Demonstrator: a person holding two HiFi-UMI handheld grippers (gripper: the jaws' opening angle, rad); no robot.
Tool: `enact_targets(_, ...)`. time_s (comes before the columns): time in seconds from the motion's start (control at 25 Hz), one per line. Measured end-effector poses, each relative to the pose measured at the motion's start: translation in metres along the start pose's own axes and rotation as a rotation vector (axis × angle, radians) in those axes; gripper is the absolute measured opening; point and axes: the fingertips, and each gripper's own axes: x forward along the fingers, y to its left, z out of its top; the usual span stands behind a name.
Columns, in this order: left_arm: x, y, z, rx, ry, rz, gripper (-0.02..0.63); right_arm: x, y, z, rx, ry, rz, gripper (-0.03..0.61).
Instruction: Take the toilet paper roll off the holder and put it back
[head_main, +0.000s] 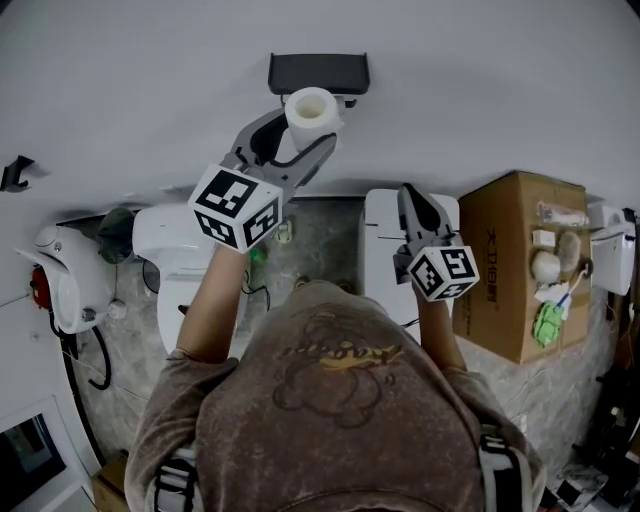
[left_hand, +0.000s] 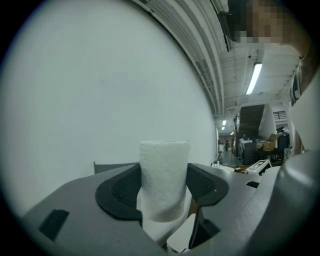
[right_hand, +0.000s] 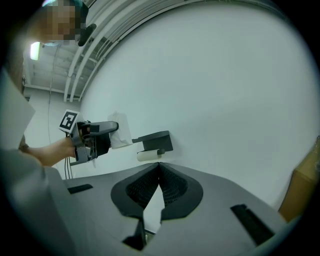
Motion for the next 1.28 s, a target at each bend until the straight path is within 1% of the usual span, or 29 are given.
enact_targets(0.32,-0.027,-0.009,-0.039,-0.058,0.005,0.017,0.295,0.003,0.006,-0.004,0.003,0.007,0.016,-0.002)
enact_targets(0.52,-0.033,-0.010,-0.050,-0.071,0.013,0.032,0.295,0.004,0.009,-0.006,0.005,0.011,0.027,-0.002)
enact_targets(0.88,-0.032,-0.010,-0.044,-0.070,0.000,0.028,0.295,0.003,0.008,-0.005,0.005,0.011,0.023,-0.002)
enact_targets(1.28,-0.024,-0.009,-0.025,-0.019,-0.009,0.008,0.295,-0.001,0.008,-0.004,0.007,0.008,0.022,-0.002)
